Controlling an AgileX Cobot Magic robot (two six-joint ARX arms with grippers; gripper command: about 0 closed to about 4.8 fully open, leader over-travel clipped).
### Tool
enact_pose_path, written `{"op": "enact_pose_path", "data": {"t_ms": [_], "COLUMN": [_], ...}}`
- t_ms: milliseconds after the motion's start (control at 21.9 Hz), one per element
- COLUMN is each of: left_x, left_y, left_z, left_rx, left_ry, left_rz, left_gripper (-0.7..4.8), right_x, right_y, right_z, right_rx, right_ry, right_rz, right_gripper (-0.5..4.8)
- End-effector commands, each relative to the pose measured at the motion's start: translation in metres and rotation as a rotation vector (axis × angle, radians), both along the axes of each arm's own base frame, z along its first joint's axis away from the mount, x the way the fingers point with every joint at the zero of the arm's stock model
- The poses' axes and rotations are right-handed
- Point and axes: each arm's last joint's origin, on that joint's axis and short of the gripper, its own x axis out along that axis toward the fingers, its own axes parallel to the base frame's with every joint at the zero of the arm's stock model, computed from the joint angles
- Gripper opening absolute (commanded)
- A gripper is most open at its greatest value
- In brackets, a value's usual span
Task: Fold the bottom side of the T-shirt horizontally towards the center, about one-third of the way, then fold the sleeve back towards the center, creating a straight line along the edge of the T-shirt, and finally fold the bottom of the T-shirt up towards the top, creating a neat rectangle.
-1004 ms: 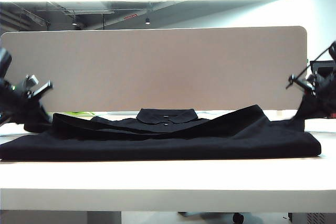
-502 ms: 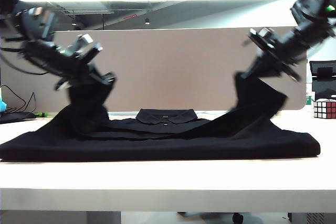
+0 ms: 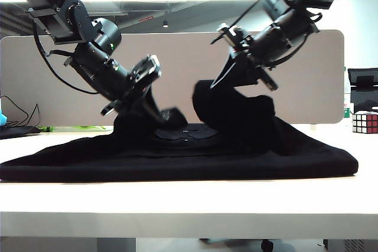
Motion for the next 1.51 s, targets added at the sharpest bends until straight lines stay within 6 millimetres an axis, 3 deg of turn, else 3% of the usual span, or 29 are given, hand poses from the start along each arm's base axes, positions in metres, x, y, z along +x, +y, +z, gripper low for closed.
{"op": "enact_pose_path", "data": {"t_ms": [46, 91, 137, 274, 365, 411, 502, 639, 684, 776, 912, 1186, 1369, 1505], "left_x": [-0.004, -0.003, -0.002, -0.006, -0.022, -0.039, -0.066, -0.099, -0.118, -0.136, -0.158, -0.178, -0.188, -0.190], "left_y": [0.020, 0.027, 0.038, 0.067, 0.082, 0.089, 0.104, 0.126, 0.140, 0.149, 0.155, 0.155, 0.155, 0.154], "left_z": [-0.004, -0.002, 0.004, 0.040, 0.072, 0.087, 0.094, 0.083, 0.073, 0.063, 0.042, -0.006, -0.027, -0.032], "left_rx": [0.151, 0.150, 0.142, 0.107, 0.067, 0.115, 0.169, 0.102, 0.074, 0.044, 0.023, 0.006, -0.061, -0.060], "left_ry": [0.029, 0.030, 0.021, -0.050, -0.060, -0.011, 0.115, 0.241, 0.259, 0.250, 0.282, 0.376, 0.411, 0.420], "left_rz": [0.019, 0.032, 0.056, 0.114, 0.129, 0.164, 0.219, 0.271, 0.327, 0.394, 0.450, 0.486, 0.509, 0.513], "left_gripper": [0.97, 1.76, 1.89, 1.88, 1.83, 1.77, 1.78, 1.77, 1.76, 1.73, 1.74, 1.76, 1.80, 1.80], "right_x": [-0.008, -0.008, -0.007, -0.009, -0.019, -0.030, -0.047, -0.072, -0.088, -0.104, -0.128, -0.158, -0.173, -0.181], "right_y": [0.010, 0.010, 0.007, 0.000, -0.012, -0.026, -0.050, -0.074, -0.086, -0.096, -0.104, -0.108, -0.113, -0.119], "right_z": [-0.001, -0.001, -0.001, 0.008, 0.033, 0.055, 0.073, 0.081, 0.077, 0.065, 0.029, -0.035, -0.061, -0.071], "right_rx": [-0.025, -0.023, -0.019, -0.001, 0.014, 0.015, -0.009, -0.050, -0.039, -0.018, 0.019, 0.041, 0.030, 0.036], "right_ry": [0.003, 0.008, 0.014, 0.013, -0.028, -0.041, -0.001, 0.050, 0.052, 0.070, 0.154, 0.325, 0.405, 0.416], "right_rz": [0.078, 0.073, 0.062, 0.059, 0.044, 0.016, -0.030, -0.049, -0.094, -0.149, -0.220, -0.282, -0.297, -0.321], "right_gripper": [1.20, 2.58, 3.50, 3.56, 3.55, 3.55, 3.55, 3.55, 3.55, 3.55, 3.55, 3.55, 3.55, 3.55]}}
